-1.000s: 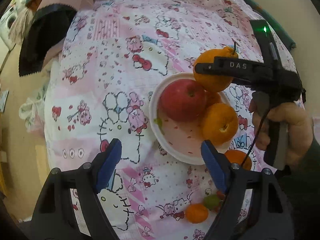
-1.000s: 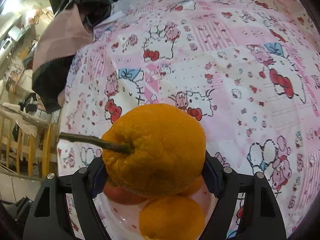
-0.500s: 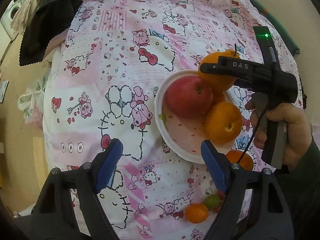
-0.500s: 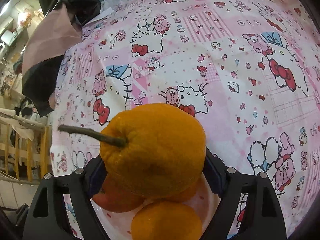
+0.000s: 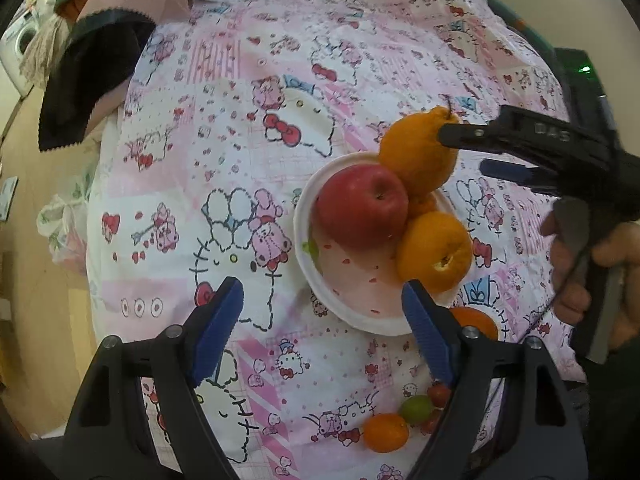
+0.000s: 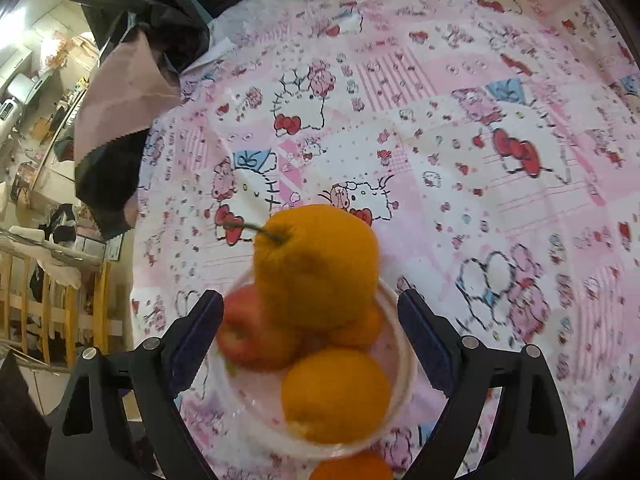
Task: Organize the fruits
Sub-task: 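Lower the held dekopon onto the plate and open the right tool, then move the right tool to the orange on the sheet and grasp it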
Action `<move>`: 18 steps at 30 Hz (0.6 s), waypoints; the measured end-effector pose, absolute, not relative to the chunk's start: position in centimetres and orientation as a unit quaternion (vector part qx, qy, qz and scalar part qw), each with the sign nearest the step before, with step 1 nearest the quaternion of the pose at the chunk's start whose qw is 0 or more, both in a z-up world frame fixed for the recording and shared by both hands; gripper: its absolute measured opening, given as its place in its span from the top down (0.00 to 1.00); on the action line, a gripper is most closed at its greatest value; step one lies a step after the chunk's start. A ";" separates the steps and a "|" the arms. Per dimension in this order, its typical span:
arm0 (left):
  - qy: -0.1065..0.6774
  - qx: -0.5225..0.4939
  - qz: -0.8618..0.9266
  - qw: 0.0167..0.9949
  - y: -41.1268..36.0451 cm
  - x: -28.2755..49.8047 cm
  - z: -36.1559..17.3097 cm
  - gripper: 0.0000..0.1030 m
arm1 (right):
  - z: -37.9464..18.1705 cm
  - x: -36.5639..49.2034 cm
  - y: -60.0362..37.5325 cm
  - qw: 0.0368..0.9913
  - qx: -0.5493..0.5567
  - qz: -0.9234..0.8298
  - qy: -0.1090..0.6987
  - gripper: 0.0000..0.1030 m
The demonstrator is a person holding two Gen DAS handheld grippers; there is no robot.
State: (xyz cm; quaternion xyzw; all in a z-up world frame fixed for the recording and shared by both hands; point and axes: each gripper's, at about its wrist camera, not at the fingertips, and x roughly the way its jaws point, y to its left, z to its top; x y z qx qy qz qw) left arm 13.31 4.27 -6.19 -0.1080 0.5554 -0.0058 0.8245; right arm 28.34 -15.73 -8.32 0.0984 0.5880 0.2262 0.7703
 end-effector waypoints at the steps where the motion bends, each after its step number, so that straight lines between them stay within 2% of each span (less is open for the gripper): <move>1: 0.554 -0.107 -0.006 0.826 4.2 13.2 -6.1 0.23 | -7.5 27.7 -16.1 0.771 0.100 0.227 0.586 0.12; 10: 0.543 -0.100 -0.004 0.834 3.5 12.4 -5.5 0.23 | -5.3 21.9 -18.4 0.767 0.091 0.226 0.593 0.12; 18: 0.537 -0.097 -0.003 0.838 3.2 11.1 -4.7 0.23 | -5.6 17.9 -21.4 0.762 0.101 0.203 0.606 0.11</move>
